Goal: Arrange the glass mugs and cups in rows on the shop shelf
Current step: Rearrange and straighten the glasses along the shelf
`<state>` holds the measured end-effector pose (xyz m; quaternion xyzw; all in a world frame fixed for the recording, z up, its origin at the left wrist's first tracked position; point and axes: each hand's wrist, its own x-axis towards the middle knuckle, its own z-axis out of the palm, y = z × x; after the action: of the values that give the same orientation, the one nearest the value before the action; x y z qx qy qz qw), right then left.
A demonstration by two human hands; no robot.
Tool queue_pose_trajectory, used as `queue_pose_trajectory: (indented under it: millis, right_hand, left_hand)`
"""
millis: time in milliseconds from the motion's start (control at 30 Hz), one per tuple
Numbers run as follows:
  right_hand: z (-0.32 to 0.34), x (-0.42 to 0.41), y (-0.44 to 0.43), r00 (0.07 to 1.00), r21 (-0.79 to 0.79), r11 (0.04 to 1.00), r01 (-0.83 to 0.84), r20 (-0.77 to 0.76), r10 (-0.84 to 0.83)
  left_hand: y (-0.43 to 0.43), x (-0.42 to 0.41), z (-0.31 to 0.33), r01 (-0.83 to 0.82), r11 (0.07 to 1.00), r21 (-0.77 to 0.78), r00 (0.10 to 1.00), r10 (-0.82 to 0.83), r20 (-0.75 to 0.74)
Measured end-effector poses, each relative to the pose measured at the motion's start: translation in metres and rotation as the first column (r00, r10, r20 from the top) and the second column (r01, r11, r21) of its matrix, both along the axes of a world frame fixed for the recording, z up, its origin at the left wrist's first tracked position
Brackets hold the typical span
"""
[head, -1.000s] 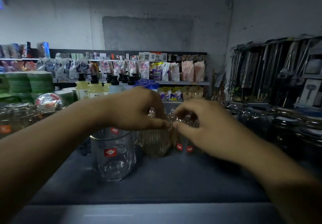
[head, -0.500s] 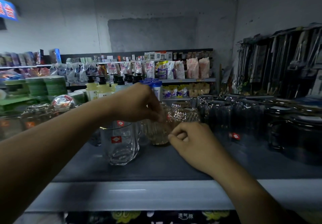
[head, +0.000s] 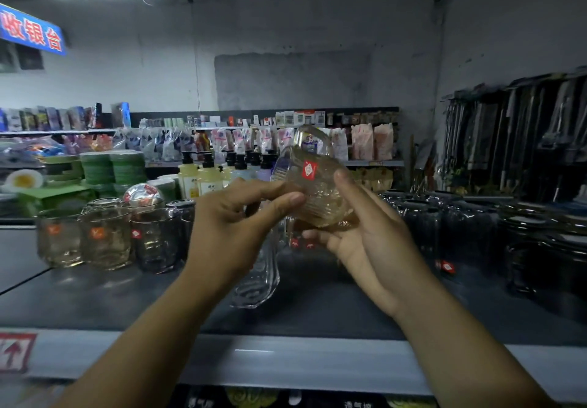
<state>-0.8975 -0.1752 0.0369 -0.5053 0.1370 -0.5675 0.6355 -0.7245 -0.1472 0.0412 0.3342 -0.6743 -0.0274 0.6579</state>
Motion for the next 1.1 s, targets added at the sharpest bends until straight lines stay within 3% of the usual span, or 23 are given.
queue_pose_trajectory:
  millis: [67,133,233,333,467,567,867,1100]
  right_hand:
    - [0.004,0.001,0.000,0.987,-0.071,0.987,0.143,-0.057,-0.147]
    - [0.010,-0.005,-0.004,0.927,-0.207,0.938,0.280,-0.195,-0.320]
    - [0.028,-0.020,-0.011,0.708,-0.431,0.810,0.397,-0.419,-0.569]
    - [0.047,-0.025,-0.010,0.424,-0.640,0.689,0.340,-0.550,-0.720]
    - [0.060,-0.012,-0.012,0.122,-0.734,0.655,0.179,-0.644,-0.755]
    - [0.062,0.002,-0.018,-0.032,-0.743,0.662,0.095,-0.667,-0.744]
    - [0.047,0.036,-0.035,-0.198,-0.732,0.680,0.035,-0.672,-0.713]
    - [0.027,0.045,-0.047,-0.242,-0.729,0.684,0.005,-0.665,-0.707]
  left_hand:
    - [0.004,0.002,-0.008,-0.003,1.000,0.013,1.000,0.003,-0.002]
    - [0.010,0.012,-0.013,-0.109,0.994,0.003,0.979,0.107,0.176]
    - [0.016,0.035,-0.024,-0.358,0.924,-0.136,0.829,0.381,0.409]
    - [0.017,0.051,-0.041,-0.411,0.907,-0.095,0.795,0.407,0.449]
    - [0.013,0.059,-0.053,-0.379,0.923,-0.066,0.792,0.360,0.493]
    - [0.013,0.059,-0.055,-0.366,0.928,-0.072,0.803,0.353,0.479]
    - [0.012,0.060,-0.058,-0.363,0.930,-0.055,0.817,0.346,0.462]
    - [0.012,0.061,-0.059,-0.362,0.931,-0.056,0.813,0.344,0.469]
